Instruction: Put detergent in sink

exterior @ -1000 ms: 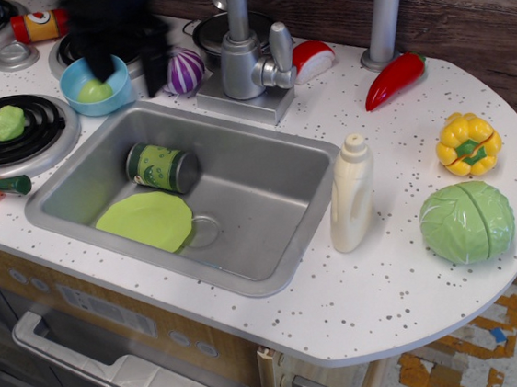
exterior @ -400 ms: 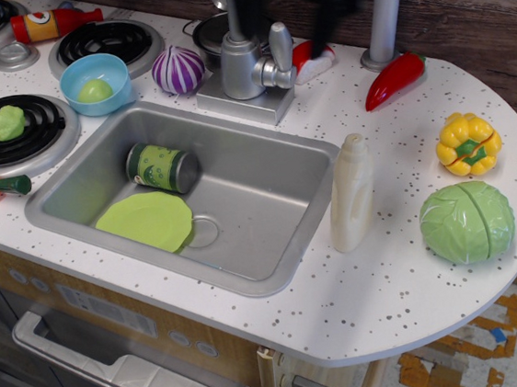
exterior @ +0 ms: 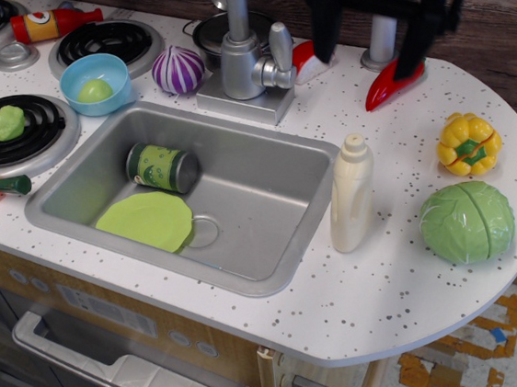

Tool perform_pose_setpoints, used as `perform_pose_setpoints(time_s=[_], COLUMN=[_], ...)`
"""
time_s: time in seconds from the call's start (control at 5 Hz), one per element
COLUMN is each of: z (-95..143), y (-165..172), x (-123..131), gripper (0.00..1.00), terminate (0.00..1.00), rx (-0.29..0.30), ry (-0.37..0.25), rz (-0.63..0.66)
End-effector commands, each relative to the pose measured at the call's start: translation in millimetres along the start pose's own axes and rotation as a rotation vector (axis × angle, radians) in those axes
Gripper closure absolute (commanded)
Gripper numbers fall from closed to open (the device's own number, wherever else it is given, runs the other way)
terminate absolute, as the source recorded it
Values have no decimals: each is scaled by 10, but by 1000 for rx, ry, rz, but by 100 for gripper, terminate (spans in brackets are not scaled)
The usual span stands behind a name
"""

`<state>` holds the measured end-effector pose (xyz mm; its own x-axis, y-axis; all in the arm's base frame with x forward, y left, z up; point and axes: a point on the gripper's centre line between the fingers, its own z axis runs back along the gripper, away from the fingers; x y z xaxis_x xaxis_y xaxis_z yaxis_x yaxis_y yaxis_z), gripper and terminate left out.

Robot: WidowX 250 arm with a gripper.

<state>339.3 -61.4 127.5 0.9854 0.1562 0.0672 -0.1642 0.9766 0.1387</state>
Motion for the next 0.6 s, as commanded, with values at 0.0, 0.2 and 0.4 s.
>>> perform_pose_setpoints(time_s=[0.0,0.2,0.4], z=[156,-19,-125], y=[-37,-114,-131], x=[-104,-163,-162], gripper=[0,0,0], terminate=[0,0,0], rx=[-68,-47,-93], ry=[-63,-112,-174], rz=[89,120,107])
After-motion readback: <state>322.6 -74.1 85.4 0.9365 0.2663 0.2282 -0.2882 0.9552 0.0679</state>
